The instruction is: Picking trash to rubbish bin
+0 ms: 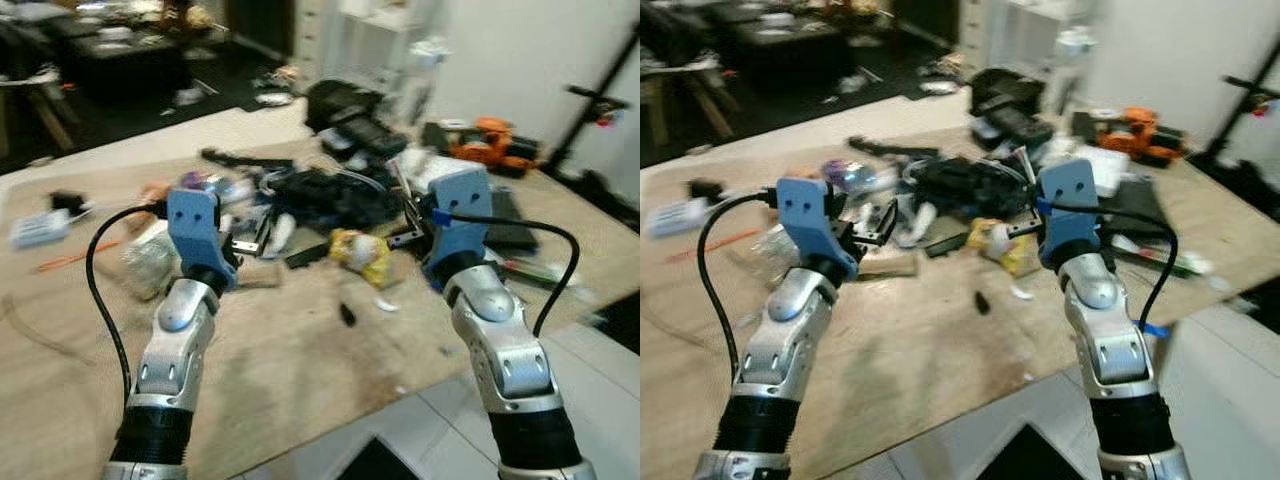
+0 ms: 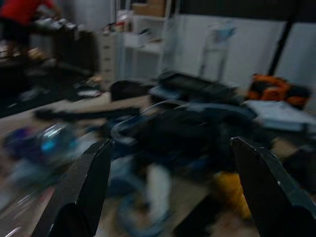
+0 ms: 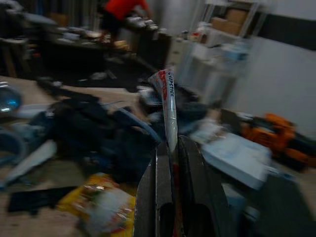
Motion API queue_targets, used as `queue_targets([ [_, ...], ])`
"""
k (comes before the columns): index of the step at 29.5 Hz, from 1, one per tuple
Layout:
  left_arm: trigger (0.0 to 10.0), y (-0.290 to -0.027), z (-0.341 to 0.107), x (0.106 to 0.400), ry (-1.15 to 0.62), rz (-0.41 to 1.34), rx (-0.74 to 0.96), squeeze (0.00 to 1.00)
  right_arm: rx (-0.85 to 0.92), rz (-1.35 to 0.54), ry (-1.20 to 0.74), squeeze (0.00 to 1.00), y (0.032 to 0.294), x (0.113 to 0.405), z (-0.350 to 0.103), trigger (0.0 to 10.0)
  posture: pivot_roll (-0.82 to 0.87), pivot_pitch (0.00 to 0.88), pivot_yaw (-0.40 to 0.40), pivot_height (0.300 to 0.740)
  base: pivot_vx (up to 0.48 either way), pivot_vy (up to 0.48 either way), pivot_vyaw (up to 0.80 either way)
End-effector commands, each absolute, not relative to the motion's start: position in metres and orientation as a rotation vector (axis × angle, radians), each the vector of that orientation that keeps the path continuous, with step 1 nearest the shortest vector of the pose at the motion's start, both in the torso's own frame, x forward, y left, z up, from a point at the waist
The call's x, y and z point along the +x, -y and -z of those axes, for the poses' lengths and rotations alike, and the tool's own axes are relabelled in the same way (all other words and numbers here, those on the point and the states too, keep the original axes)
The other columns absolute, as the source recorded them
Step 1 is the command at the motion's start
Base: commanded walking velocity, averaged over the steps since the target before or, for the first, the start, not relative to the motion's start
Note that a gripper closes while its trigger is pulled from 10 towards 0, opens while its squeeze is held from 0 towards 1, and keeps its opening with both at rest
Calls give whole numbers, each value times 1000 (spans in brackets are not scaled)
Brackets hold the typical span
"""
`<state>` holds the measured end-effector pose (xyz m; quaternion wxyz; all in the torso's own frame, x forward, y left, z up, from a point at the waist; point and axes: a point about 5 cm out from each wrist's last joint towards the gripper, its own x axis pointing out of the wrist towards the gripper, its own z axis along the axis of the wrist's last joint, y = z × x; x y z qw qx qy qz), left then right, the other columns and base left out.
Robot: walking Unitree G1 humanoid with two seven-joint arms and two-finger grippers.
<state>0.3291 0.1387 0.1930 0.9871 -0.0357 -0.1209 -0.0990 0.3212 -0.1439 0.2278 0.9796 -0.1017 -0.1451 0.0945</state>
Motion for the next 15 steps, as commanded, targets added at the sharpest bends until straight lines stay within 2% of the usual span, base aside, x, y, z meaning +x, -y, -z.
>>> queue_targets([
  [1,10000,-137,-193,329,247,193,-70,0,-207,-195,282,0,144,322,-223,10000,-94,78,-22,740,0,0,-800],
  [15,10000,-123,-188,328,238,276,15,0,-207,-215,292,0,138,323,-221,10000,-88,79,-32,740,0,0,-800],
])
